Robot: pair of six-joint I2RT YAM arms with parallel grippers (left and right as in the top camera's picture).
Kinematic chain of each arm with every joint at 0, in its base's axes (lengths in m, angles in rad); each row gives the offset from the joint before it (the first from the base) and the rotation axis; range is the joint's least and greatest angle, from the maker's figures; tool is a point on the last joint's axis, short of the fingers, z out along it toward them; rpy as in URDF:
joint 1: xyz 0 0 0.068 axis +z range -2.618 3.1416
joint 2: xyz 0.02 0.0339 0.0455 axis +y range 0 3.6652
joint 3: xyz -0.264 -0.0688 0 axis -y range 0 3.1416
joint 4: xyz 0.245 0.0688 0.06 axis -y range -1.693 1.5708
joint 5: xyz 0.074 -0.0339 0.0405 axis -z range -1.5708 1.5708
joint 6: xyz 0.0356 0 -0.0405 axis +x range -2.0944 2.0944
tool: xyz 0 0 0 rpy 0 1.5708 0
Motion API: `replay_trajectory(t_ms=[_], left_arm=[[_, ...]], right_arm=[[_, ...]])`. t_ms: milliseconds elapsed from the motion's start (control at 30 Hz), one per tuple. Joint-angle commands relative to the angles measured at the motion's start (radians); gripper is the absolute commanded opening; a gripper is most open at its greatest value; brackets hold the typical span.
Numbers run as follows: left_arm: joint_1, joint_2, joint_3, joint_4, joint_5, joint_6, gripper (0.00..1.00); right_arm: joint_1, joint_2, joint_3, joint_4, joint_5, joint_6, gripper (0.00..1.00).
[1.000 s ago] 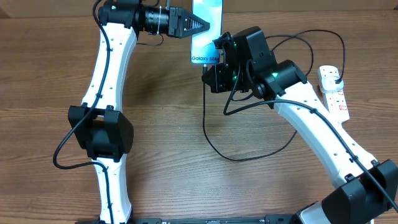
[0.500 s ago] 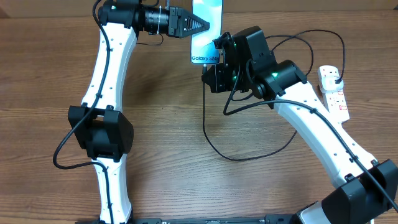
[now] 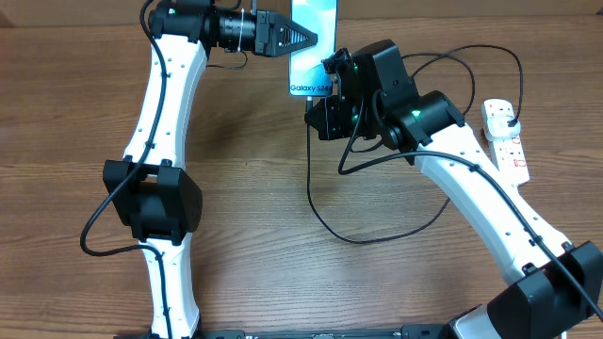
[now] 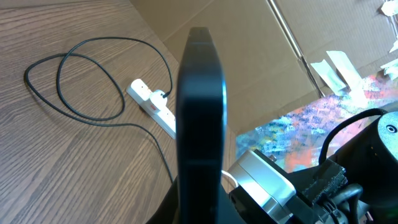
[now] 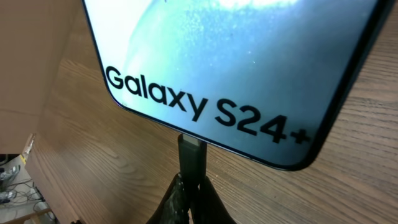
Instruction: Plug charger to phone and switch on socket
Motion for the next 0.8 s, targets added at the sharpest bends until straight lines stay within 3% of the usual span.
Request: replay_trajectory(t_ms=[0, 767], left_arm=[[-0.007, -0.011, 0.010, -0.006, 0.034, 0.018, 0.04], [-0.002, -0.011, 0.010, -0.001, -0.008, 0.018, 0.04]], right_arm=[[0.002, -0.029, 0.031, 0.032, 0.008, -0.003, 0.04], [0.001, -0.035, 0.031, 0.023, 0.045, 0.000, 0.04]])
